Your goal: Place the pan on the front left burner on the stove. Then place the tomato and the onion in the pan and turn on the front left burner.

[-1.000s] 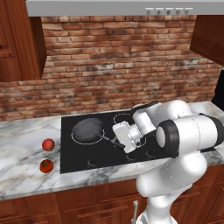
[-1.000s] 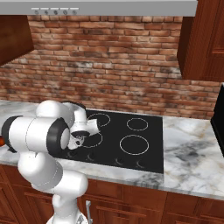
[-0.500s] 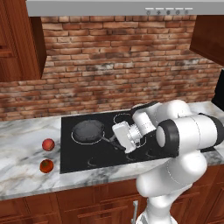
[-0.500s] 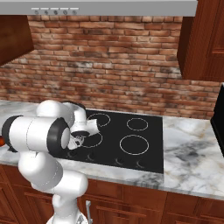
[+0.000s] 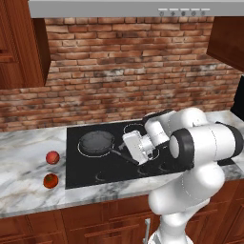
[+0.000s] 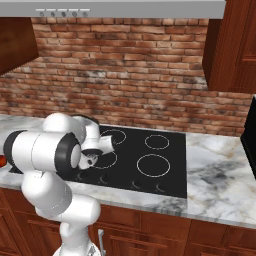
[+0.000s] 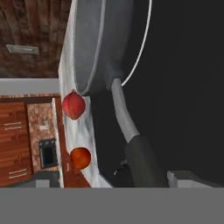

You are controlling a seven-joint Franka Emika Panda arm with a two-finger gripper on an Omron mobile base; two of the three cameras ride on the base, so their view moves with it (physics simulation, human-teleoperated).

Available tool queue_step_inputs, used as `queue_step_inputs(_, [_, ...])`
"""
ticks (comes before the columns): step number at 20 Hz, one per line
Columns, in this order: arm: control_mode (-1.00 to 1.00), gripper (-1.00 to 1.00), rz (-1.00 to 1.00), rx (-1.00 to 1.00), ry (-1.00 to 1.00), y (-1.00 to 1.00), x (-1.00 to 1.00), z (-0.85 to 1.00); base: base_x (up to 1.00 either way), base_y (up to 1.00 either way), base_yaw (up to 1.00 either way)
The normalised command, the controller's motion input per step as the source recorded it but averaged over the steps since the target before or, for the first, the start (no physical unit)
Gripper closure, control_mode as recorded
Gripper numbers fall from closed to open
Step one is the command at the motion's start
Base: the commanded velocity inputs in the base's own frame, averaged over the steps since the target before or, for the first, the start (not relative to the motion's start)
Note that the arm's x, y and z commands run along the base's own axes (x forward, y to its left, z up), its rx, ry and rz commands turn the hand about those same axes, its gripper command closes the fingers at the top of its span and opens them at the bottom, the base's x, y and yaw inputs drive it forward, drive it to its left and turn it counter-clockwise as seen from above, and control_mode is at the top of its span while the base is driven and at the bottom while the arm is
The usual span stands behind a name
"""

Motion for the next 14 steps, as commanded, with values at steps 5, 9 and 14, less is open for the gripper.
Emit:
queue_step_inputs(5, [-1.0, -1.0, -0.06, -0.09, 0.0, -0.13, 0.19, 0.09, 0.0, 0.0, 0.0])
queue_step_inputs(9, [-1.0, -1.0, -0.01, -0.11, 0.05, -0.11, 0.02, 0.0, 0.0, 0.0, 0.0])
queue_step_inputs(14, [-1.0, -1.0, 0.0, -0.07, 0.08, -0.01, -0.24, 0.0, 0.0, 0.0, 0.0])
